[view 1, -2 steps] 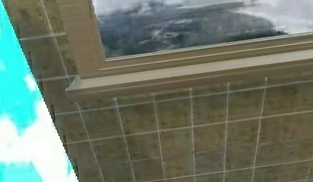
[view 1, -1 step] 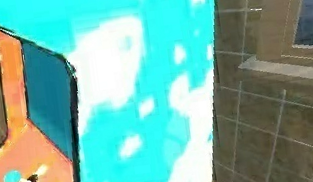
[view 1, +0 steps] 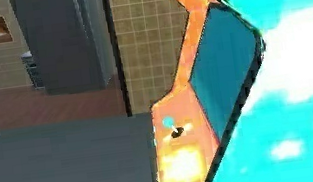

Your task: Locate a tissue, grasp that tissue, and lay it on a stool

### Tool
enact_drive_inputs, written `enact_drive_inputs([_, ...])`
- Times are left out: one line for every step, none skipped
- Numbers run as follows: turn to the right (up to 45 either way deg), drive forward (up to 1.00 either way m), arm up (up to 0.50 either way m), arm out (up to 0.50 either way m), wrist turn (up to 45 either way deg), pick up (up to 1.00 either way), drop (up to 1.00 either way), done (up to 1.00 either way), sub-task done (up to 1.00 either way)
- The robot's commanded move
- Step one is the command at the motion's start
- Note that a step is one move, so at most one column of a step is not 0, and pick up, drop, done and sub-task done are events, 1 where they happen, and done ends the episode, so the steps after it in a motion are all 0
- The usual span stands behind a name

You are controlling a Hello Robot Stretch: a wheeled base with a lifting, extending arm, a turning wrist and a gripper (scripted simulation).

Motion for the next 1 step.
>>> enact_drive_inputs([-24.0, 0.00, 0.00, 0.00, 0.0, 0.00, 0.00, 0.00, 0.00])
